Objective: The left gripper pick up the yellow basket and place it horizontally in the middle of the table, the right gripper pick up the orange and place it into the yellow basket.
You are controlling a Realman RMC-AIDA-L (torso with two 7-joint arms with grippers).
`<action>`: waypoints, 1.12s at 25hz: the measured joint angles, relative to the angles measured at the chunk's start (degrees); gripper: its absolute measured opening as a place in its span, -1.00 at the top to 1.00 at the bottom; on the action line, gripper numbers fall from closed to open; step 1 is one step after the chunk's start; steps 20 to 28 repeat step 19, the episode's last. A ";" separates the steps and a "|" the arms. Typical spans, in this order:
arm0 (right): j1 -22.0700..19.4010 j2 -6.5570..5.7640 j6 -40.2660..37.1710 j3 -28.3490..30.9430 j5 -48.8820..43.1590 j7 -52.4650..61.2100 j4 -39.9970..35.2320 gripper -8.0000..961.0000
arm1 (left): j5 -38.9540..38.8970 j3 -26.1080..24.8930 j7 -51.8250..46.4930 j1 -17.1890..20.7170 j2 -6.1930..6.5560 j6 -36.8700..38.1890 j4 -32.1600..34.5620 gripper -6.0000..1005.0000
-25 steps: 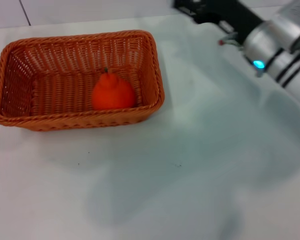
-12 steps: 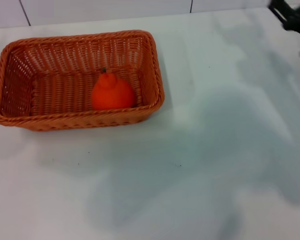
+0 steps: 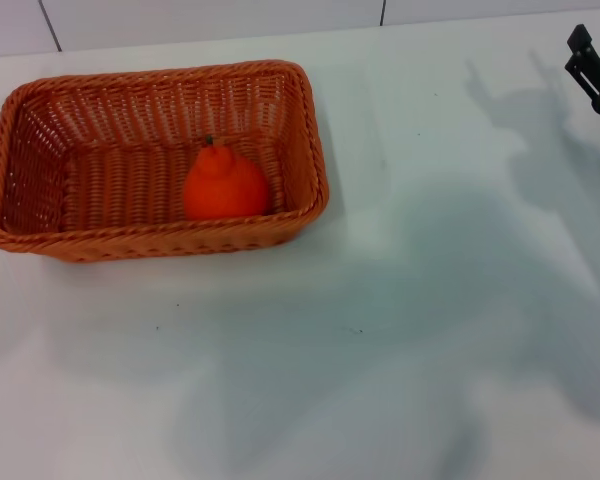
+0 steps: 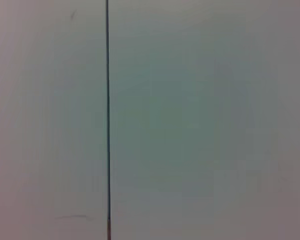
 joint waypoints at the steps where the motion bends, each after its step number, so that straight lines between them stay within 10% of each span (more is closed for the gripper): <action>1: -0.06 0.00 -0.25 -0.01 0.00 0.02 0.29 -0.96 | -1.63 -0.25 1.00 0.33 -0.02 0.26 -0.30 -0.78; 12: 0.15 0.09 -3.30 -0.23 -0.01 0.79 3.01 -0.96 | -25.60 -0.33 19.70 6.05 -0.31 14.82 -11.46 -0.77; 28: 0.71 0.29 -6.02 -0.88 -0.40 0.97 5.46 -0.96 | -30.04 -0.32 25.49 6.71 -0.29 18.78 -16.10 -0.77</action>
